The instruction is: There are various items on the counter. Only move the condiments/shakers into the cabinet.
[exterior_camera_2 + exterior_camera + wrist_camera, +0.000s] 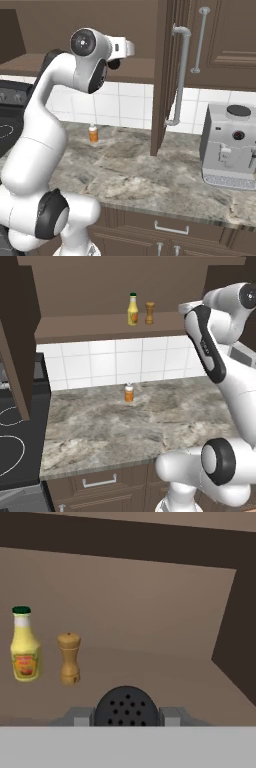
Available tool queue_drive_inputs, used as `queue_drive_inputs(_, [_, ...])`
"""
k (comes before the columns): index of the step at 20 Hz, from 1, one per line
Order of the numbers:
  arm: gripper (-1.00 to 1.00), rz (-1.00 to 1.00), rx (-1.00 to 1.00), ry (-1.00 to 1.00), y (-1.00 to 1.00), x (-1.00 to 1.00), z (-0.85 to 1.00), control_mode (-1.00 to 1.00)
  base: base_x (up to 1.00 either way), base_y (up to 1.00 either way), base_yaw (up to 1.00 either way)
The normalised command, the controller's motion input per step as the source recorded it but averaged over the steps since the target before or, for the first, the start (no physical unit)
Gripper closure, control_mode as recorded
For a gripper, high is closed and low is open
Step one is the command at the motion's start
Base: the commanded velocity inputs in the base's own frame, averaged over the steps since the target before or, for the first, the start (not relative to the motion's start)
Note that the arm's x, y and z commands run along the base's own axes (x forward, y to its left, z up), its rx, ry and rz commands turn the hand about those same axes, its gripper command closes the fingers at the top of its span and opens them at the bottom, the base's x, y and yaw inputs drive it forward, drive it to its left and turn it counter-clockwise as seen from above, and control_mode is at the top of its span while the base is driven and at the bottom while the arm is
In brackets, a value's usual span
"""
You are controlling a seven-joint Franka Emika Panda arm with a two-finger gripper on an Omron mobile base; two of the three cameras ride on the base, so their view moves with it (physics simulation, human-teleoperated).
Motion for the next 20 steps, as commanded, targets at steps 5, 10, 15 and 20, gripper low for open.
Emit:
queue_drive_inputs(5, [1.00, 0.00, -0.03, 0.04, 0.00, 0.56, -0.16, -1.00, 0.00, 0.00, 0.00])
queue_drive_inputs(10, [1.00, 0.00, -0.01, 0.01, 0.00, 0.39, -0.25, -1.00, 0.00, 0.00, 0.00])
queue_drive_inputs(15, [1.00, 0.00, 0.00, 0.00, -0.03, 0.17, -0.31, -1.00, 0.00, 0.00, 0.00])
queue_drive_inputs(20, [1.00, 0.00, 0.00, 0.00, -0.01, 0.23, -0.09, -1.00, 0.00, 0.00, 0.00])
